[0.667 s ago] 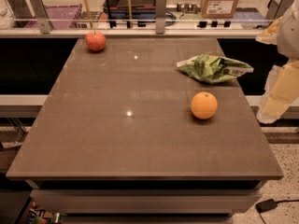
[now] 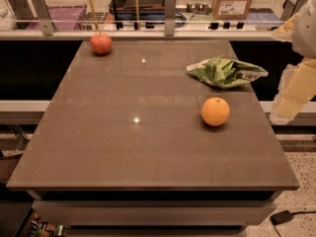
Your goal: Move green jalapeno chip bag near apple
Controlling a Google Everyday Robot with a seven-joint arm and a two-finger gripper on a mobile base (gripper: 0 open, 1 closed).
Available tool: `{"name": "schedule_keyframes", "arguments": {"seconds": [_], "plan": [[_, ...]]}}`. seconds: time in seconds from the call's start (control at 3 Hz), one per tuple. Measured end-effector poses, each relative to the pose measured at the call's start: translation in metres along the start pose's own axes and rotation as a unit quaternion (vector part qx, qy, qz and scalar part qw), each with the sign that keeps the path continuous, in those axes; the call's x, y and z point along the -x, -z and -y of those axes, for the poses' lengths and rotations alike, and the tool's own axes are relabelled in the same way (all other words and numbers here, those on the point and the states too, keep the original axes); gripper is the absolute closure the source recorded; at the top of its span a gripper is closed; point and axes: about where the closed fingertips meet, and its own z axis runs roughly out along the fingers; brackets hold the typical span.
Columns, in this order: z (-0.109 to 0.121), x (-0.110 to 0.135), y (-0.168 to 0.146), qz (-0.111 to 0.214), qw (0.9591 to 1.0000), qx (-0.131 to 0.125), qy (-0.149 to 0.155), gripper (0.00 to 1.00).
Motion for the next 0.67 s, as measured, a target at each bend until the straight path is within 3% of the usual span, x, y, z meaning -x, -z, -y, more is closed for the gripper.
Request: {"name": "schedule_keyframes", "arguments": {"seconds": [0.67], "plan": [[0.035,0.007,-0.012,-0.001,0.9991,-0.042,0.002,0.00]]}}
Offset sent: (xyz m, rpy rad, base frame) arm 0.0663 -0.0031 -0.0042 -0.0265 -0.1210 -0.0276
